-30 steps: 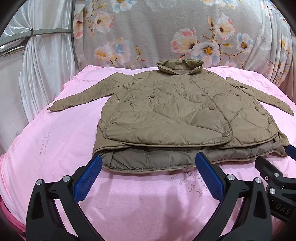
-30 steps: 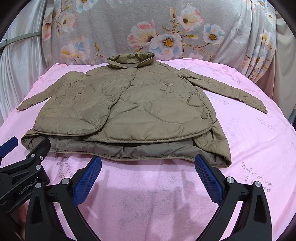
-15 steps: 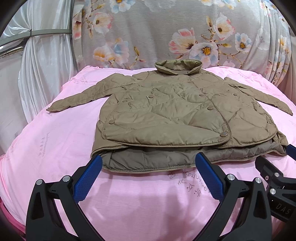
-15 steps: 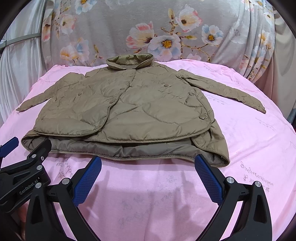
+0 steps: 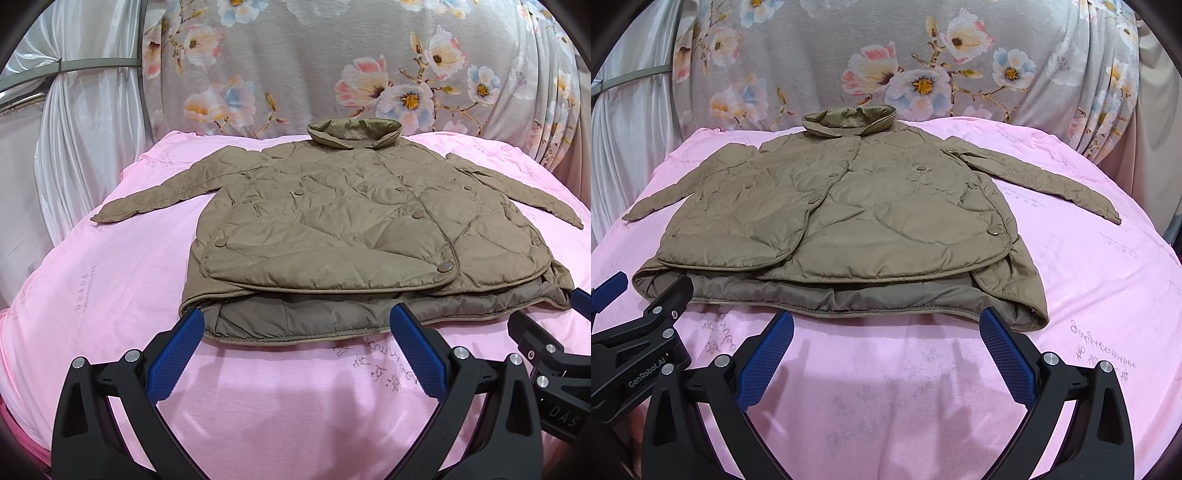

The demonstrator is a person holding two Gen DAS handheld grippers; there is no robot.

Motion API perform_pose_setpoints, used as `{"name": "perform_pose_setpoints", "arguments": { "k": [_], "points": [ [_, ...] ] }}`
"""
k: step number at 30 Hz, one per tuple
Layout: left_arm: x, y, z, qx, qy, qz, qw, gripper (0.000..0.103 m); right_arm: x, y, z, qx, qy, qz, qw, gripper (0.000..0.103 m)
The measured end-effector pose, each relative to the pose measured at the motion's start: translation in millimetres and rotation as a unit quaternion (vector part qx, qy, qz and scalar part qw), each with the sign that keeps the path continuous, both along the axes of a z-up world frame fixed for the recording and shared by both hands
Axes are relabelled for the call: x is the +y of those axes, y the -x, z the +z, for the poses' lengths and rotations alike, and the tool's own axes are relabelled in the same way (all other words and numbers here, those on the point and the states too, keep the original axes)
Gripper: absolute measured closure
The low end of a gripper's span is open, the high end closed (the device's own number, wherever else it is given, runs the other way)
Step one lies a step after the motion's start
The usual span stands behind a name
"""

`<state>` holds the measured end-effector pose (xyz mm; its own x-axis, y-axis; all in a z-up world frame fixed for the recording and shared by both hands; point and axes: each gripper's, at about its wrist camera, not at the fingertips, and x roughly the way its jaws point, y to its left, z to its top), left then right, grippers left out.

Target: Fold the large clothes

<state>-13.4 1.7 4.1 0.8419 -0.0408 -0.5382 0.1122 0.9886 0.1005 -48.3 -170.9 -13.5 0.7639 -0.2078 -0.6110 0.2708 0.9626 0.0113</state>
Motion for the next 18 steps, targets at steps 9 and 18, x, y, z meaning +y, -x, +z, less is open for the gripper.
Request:
{"name": "perform_pose_setpoints", "arguments": {
  "k": [9,18],
  "points": [
    [-2.1,-4.3,-0.8,0.017,0.013,0.004,0.9998,0.005,-15.3,1.3,-5.2,0.011,-0.038,-0.002,0.999,0.005],
    [13.2,-18.0,24.2,0.042,0.063,-0.011,0.9971,0.005,-79.5,11.7,13.9,0.008,-0.016,-0.069,0.997,0.005]
  ]
}}
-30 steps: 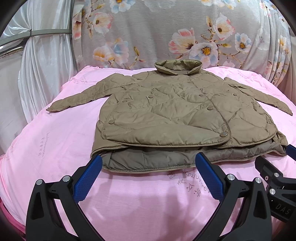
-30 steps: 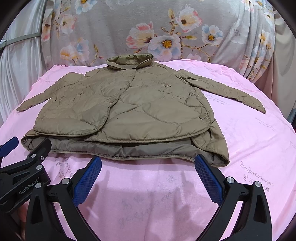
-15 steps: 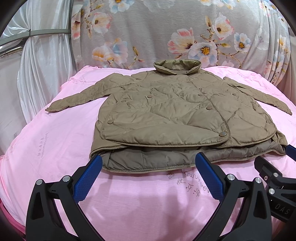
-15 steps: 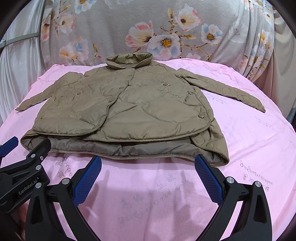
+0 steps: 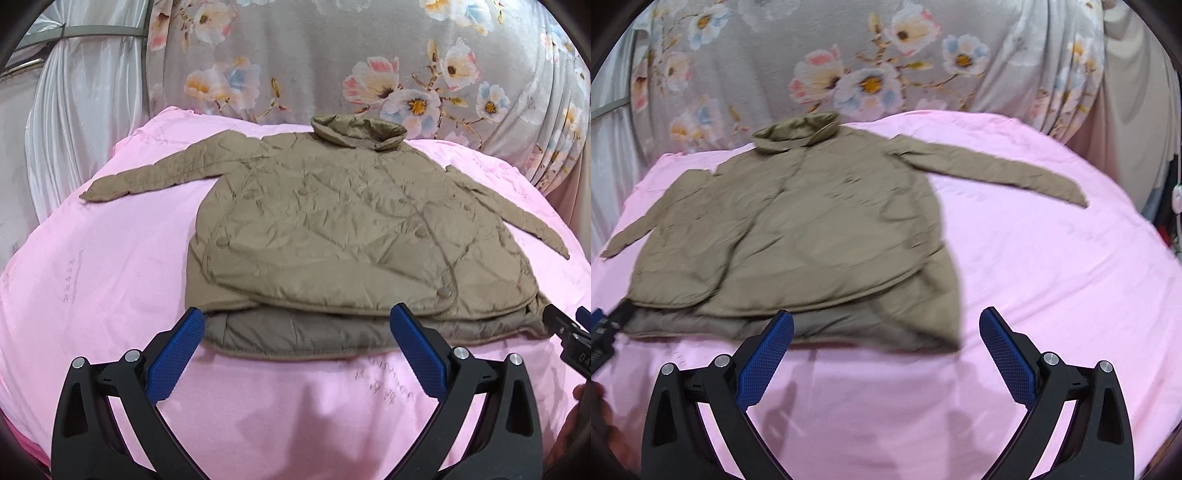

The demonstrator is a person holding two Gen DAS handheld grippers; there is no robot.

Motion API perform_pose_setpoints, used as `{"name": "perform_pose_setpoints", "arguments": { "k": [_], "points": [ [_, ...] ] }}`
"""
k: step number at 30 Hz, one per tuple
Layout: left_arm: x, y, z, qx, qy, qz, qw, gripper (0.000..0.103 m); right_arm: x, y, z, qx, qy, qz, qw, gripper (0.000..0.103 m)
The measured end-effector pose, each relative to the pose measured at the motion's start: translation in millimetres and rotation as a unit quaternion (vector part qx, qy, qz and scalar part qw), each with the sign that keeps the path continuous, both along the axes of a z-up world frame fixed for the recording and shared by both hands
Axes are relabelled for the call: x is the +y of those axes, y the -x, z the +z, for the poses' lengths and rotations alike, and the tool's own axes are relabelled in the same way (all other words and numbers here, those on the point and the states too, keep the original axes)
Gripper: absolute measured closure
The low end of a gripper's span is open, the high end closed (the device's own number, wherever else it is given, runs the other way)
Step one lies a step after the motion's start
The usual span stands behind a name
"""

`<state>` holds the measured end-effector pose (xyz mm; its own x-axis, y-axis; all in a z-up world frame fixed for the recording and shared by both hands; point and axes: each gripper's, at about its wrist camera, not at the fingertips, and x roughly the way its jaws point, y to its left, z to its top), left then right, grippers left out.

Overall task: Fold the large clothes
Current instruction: 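Grasp the jacket sleeve with the right gripper and lift it up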

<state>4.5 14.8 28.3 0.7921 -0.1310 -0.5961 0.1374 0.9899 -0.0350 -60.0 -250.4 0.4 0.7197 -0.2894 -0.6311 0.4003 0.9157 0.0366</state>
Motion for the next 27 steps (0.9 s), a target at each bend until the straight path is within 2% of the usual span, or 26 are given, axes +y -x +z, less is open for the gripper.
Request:
{"name": "perform_pose_setpoints", "arguments": {
  "k": [2,4,7,11,16,19,24,27],
  "points": [
    [-2.0,-9.3,16.6,0.000,0.003,-0.023,0.9997,0.005,-29.8,-0.8,7.7,0.003,0.000,-0.016,1.000,0.005],
    [-0.9,-21.4,28.5,0.000,0.005,-0.035,0.9994,0.005,-62.1,-3.4,13.7,-0.005,-0.021,-0.028,0.999,0.005],
    [0.7,-42.9,44.5,0.004,0.019,-0.043,0.9989,0.005,-122.7,-14.0,17.8,-0.014,-0.079,-0.058,0.995,0.005],
    [5.7,-71.2,58.4,-0.002,0.037,-0.030,0.9988,0.005,-215.8,-33.4,7.9,-0.039,-0.168,-0.117,0.978,0.005],
    [5.9,-96.2,64.7,-0.019,0.020,-0.009,0.9996,0.005,-311.0,-61.5,-17.3,-0.046,-0.225,-0.191,0.954,0.005],
    [7.2,-110.4,64.8,-0.022,0.008,0.002,0.9997,0.005,-350.9,-77.4,-30.8,-0.053,-0.254,-0.220,0.940,0.005],
    [14.4,-133.1,58.3,-0.012,0.001,0.020,0.9997,0.005,-385.0,-89.0,-47.2,-0.062,-0.287,-0.249,0.923,0.005],
    [19.0,-144.1,52.3,0.000,0.000,0.027,0.9996,0.005,-402.0,-95.5,-59.5,-0.071,-0.316,-0.264,0.909,0.015]
  ]
}}
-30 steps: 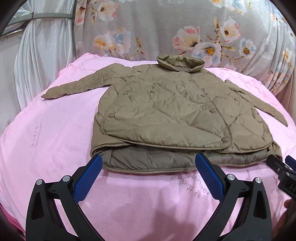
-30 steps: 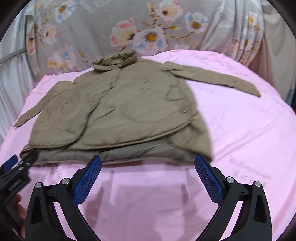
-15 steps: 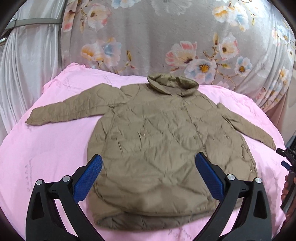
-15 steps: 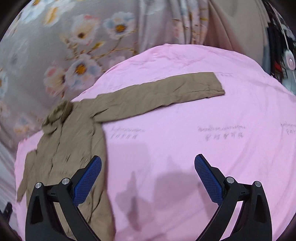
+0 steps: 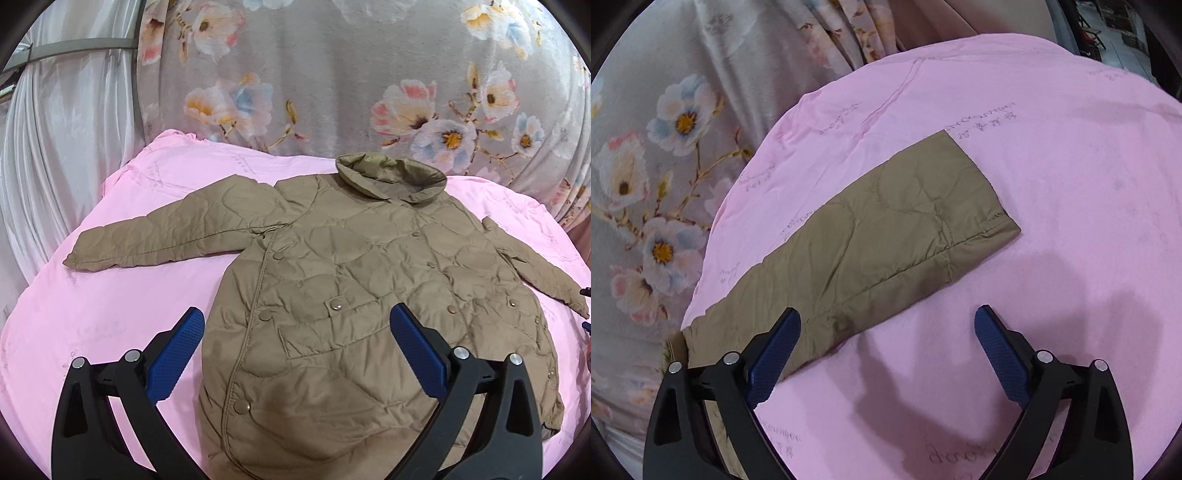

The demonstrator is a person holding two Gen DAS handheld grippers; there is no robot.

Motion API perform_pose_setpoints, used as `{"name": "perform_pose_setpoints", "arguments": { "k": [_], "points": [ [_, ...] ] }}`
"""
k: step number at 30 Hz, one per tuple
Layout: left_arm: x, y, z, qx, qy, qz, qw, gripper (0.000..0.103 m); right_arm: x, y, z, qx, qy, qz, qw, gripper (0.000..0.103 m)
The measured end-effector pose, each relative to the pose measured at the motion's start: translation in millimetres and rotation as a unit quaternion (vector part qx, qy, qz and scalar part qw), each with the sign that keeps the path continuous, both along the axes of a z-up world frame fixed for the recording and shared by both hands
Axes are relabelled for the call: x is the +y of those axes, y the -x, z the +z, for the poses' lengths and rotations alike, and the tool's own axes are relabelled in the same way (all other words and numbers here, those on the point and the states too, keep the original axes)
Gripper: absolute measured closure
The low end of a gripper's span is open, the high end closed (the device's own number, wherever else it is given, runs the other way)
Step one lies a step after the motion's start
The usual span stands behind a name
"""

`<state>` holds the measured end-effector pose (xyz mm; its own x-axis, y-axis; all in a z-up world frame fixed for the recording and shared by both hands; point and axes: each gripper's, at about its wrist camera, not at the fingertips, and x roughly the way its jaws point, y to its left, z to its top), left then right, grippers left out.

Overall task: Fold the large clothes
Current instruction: 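Grasp the jacket sleeve with the right gripper and lift it up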

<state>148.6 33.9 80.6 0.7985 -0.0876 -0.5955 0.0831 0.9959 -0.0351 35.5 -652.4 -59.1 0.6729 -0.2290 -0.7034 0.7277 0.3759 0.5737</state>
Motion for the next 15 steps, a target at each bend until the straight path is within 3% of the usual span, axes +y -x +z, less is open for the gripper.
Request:
{"name": "perform_pose_setpoints", "arguments": {
  "k": [3,5,7,11,15],
  "points": [
    [3.8,-6.5,-6.7,0.008,-0.002,0.008,0.9999,0.005,-11.9,-2.7,-0.3,-0.013,0.001,-0.023,1.000,0.038],
    [6.7,-9.3,-10.7,0.012,-0.005,0.013,0.9998,0.005,-18.5,-9.2,0.9,-0.019,-0.006,-0.026,0.999,0.072],
    [9.4,-11.7,-13.3,0.014,-0.006,0.017,0.9997,0.005,-19.6,-17.0,7.0,-0.037,-0.011,-0.027,0.999,0.084],
    [16.6,-17.1,-17.4,0.018,-0.010,0.029,0.9993,0.005,8.0,-42.8,52.6,-0.053,0.061,-0.001,0.997,0.093],
    [25.5,-22.2,-19.8,0.023,-0.007,0.040,0.9989,0.005,72.0,-83.8,112.2,-0.097,0.140,0.079,0.982,0.093]
  ]
}}
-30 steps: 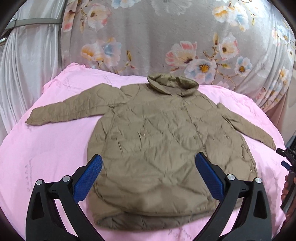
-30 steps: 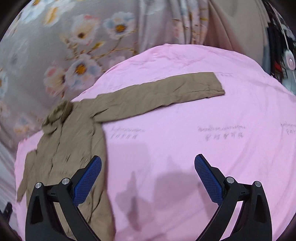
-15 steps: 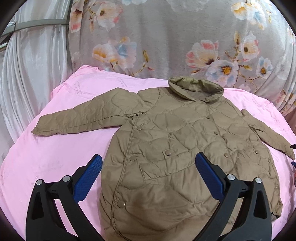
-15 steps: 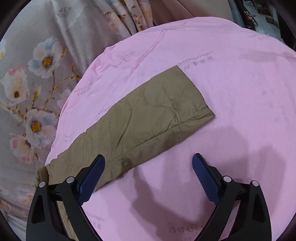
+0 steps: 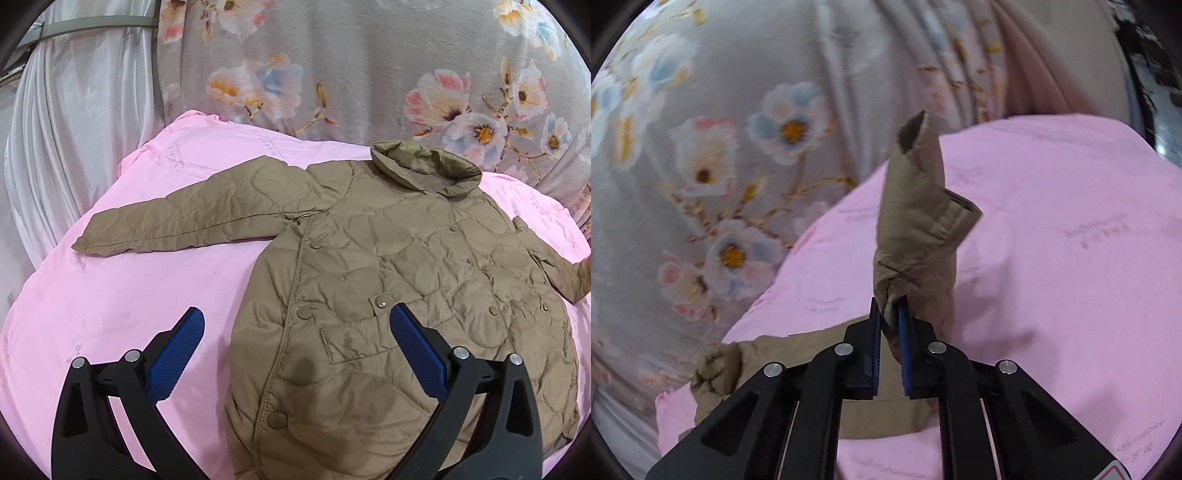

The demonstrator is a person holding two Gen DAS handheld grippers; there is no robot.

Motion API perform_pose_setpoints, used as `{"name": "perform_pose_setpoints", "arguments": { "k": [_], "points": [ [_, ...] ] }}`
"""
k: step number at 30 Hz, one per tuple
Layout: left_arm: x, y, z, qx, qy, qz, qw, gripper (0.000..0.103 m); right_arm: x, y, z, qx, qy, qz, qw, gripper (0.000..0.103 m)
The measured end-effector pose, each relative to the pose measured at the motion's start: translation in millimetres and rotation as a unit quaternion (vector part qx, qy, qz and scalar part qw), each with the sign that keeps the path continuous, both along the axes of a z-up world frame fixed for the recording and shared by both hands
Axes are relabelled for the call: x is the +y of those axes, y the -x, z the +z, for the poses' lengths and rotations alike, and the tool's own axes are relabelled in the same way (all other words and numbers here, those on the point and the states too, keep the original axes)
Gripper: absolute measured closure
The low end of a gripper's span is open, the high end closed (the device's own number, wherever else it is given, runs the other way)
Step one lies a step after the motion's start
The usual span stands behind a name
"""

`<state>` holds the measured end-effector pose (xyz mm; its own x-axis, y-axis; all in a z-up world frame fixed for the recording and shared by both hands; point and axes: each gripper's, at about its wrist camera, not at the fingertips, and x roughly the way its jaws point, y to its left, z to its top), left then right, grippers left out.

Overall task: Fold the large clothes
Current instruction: 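Grasp the jacket sleeve with the right gripper and lift it up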

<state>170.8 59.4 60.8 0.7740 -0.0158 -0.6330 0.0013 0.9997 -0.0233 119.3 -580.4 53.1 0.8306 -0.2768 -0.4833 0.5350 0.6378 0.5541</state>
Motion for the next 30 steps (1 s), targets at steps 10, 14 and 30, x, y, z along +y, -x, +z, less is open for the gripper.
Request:
{"name": "perform_pose_setpoints", "arguments": {
  "k": [10,14,30],
  "points": [
    [28.8,-10.6,-3.5,0.011,0.022,0.019,0.9995,0.005,241.9,-126.0,67.9,-0.028,0.132,0.280,0.950,0.093],
    [43.8,-14.6,-2.7,0.010,0.026,0.025,0.9993,0.005,317.7,-162.8,45.8,-0.007,0.146,0.351,0.925,0.093],
    [38.7,-58.7,7.0,0.030,0.089,-0.024,0.9953,0.005,414.2,-178.4,-21.2,0.027,0.170,0.421,0.891,0.039]
  ]
}}
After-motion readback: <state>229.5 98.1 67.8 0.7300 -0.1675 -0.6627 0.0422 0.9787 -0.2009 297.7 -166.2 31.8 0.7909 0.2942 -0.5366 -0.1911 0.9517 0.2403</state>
